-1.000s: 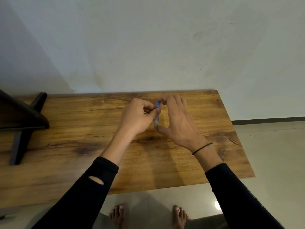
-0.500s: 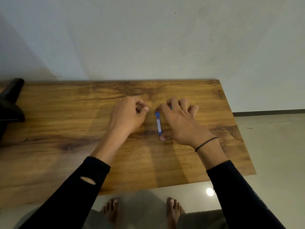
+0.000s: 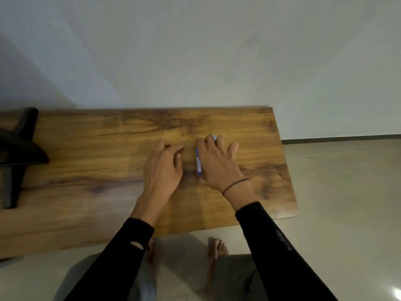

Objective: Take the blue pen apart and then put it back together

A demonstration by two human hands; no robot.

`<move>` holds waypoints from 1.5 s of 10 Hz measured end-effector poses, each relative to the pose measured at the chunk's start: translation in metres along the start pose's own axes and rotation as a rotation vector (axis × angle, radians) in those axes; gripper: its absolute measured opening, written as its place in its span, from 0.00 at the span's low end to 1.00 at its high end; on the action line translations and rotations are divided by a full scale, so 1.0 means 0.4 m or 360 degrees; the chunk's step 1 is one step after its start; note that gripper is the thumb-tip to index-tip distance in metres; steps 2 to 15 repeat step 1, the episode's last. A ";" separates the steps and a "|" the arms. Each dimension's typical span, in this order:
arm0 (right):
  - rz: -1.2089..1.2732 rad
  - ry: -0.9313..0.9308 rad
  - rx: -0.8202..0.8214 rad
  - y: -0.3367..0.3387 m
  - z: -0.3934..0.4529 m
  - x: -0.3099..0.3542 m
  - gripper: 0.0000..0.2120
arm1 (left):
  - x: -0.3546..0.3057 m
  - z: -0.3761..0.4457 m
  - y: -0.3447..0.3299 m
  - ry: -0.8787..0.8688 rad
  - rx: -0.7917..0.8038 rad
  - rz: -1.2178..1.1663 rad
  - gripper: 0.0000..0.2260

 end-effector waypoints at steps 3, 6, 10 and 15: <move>0.0086 0.0037 0.0162 0.041 -0.034 -0.014 0.46 | -0.034 -0.045 0.026 0.0123 0.0222 0.0136 0.14; 0.0086 0.0037 0.0162 0.041 -0.034 -0.014 0.46 | -0.034 -0.045 0.026 0.0123 0.0222 0.0136 0.14; 0.0086 0.0037 0.0162 0.041 -0.034 -0.014 0.46 | -0.034 -0.045 0.026 0.0123 0.0222 0.0136 0.14; 0.0086 0.0037 0.0162 0.041 -0.034 -0.014 0.46 | -0.034 -0.045 0.026 0.0123 0.0222 0.0136 0.14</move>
Point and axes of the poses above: each hand's wrist, its own z-axis towards the middle knuckle, its own y-axis out of the back of the hand, x = y × z, the point moved 8 cm from there along z, towards the middle knuckle, and after that the axes turned 1 degree about -z, right-handed, at the moved point
